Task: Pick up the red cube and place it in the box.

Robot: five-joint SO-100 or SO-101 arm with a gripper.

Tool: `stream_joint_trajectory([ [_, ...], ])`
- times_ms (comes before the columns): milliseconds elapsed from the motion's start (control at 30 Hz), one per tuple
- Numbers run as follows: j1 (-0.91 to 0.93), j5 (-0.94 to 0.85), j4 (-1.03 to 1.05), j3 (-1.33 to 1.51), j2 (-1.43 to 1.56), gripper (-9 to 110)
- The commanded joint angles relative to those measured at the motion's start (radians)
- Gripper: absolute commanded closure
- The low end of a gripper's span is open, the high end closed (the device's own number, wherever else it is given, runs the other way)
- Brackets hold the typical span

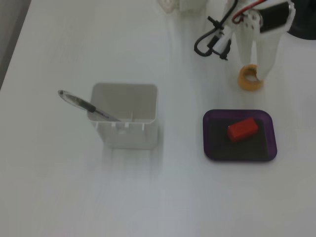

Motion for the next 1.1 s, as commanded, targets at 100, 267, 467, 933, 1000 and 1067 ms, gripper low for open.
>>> stream_joint_trajectory([
  [100, 0.101, 0.008, -0.058, 0.428, 0.365, 88],
  [267, 0.141, 0.012, -0.206, 0.841, 0.632, 88],
  [467, 0.141, 0.069, -0.423, 1.318, 0.939, 88],
  [933, 0.172, 0.146, -0.560, 1.922, 1.563, 88],
  [1000, 0.227, 0.146, -0.569, 1.980, 1.660, 88],
  [1067, 0.287, 0.143, -0.568, 2.039, 1.750, 88],
])
